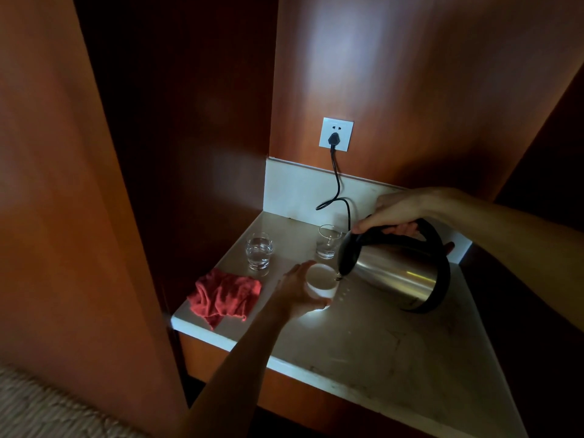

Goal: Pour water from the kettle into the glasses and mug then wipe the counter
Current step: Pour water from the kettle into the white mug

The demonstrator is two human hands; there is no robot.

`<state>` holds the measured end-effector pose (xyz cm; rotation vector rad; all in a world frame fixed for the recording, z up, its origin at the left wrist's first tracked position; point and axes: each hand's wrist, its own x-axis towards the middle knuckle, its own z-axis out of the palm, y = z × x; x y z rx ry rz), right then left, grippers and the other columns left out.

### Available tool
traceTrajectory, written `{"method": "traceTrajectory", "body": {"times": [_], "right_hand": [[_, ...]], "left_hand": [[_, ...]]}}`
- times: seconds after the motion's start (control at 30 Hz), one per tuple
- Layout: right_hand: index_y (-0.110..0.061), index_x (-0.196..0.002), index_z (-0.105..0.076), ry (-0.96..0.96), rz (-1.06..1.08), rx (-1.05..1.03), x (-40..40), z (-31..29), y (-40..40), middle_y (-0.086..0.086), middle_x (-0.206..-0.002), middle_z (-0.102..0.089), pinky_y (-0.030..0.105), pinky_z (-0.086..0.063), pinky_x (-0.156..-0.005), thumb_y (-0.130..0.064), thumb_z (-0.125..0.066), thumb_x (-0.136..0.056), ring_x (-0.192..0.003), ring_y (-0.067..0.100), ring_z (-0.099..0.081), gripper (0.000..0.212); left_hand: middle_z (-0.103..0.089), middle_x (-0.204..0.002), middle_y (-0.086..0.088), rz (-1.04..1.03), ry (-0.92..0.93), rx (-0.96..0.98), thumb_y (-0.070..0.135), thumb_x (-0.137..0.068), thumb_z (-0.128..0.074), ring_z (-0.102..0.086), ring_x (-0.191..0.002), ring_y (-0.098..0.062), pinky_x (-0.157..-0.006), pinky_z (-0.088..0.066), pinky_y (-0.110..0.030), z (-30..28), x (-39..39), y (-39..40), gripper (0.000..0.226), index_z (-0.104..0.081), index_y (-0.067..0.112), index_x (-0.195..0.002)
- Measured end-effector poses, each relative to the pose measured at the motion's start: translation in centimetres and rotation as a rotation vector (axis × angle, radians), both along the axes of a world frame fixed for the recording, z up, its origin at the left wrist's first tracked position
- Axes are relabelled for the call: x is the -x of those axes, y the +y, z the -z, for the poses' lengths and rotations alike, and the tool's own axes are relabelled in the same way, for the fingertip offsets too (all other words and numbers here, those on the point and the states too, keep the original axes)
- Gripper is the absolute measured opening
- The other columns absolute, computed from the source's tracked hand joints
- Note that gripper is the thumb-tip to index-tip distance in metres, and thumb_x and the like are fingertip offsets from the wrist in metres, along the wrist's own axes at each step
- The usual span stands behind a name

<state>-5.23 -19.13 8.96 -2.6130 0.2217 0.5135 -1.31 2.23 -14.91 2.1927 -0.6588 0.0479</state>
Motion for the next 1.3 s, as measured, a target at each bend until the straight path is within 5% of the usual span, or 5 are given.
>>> {"method": "traceTrajectory", "body": {"times": [0.3, 0.47, 0.67, 1.13, 1.3], "right_hand": [[-0.016, -0.077, -0.062, 0.028, -0.020, -0.044, 0.1, -0.1, 0.0, 0.011, -0.068, -0.055, 0.033, -0.037, -0.055, -0.060, -0.077, -0.074, -0.058, 0.025, -0.046, 0.047], [-0.017, -0.061, -0.051, 0.089, -0.039, 0.187, -0.3, -0.4, 0.9, 0.003, -0.052, -0.040, 0.029, -0.033, -0.052, -0.077, -0.068, -0.067, -0.044, 0.019, -0.033, 0.062], [-0.019, -0.060, -0.050, 0.082, -0.048, 0.193, -0.1, 0.0, 0.4, 0.004, -0.054, -0.039, 0.027, -0.031, -0.050, -0.081, -0.066, -0.064, -0.044, 0.019, -0.033, 0.065], [-0.013, -0.069, -0.051, -0.008, 0.020, 0.006, 2.7, 2.2, -3.0, 0.011, -0.061, -0.038, 0.022, -0.029, -0.043, -0.075, -0.061, -0.081, -0.044, 0.018, -0.032, 0.064], [-0.021, -0.055, -0.051, -0.117, 0.090, -0.092, 4.1, 3.6, -3.9, 0.008, -0.057, -0.039, 0.025, -0.027, -0.046, -0.077, -0.067, -0.075, -0.044, 0.018, -0.032, 0.061]], "left_hand": [[-0.060, -0.126, 0.005, 0.006, -0.008, -0.009, 0.053, -0.053, -0.088, -0.059, -0.109, -0.015, -0.096, -0.050, -0.031, 0.0, 0.1, 0.0, 0.096, -0.044, 0.034, -0.136], [-0.060, -0.126, 0.005, 0.010, -0.004, -0.003, 0.052, -0.053, -0.089, -0.060, -0.109, -0.015, -0.094, -0.050, -0.030, 0.0, 0.0, 0.0, 0.096, -0.045, 0.033, -0.136], [-0.060, -0.126, 0.005, 0.016, -0.009, -0.005, 0.050, -0.053, -0.089, -0.059, -0.109, -0.015, -0.094, -0.047, -0.026, 0.1, -0.1, 0.0, 0.094, -0.046, 0.033, -0.135], [-0.061, -0.123, 0.006, 0.007, -0.011, 0.009, 0.054, -0.049, -0.087, -0.061, -0.108, -0.017, -0.093, -0.051, -0.034, 0.3, -0.3, -0.2, 0.093, -0.047, 0.038, -0.131], [-0.063, -0.119, 0.007, 0.006, -0.023, 0.039, 0.048, -0.048, -0.091, -0.063, -0.103, -0.014, -0.090, -0.053, -0.030, 0.2, -0.2, -0.3, 0.090, -0.052, 0.035, -0.129]]}}
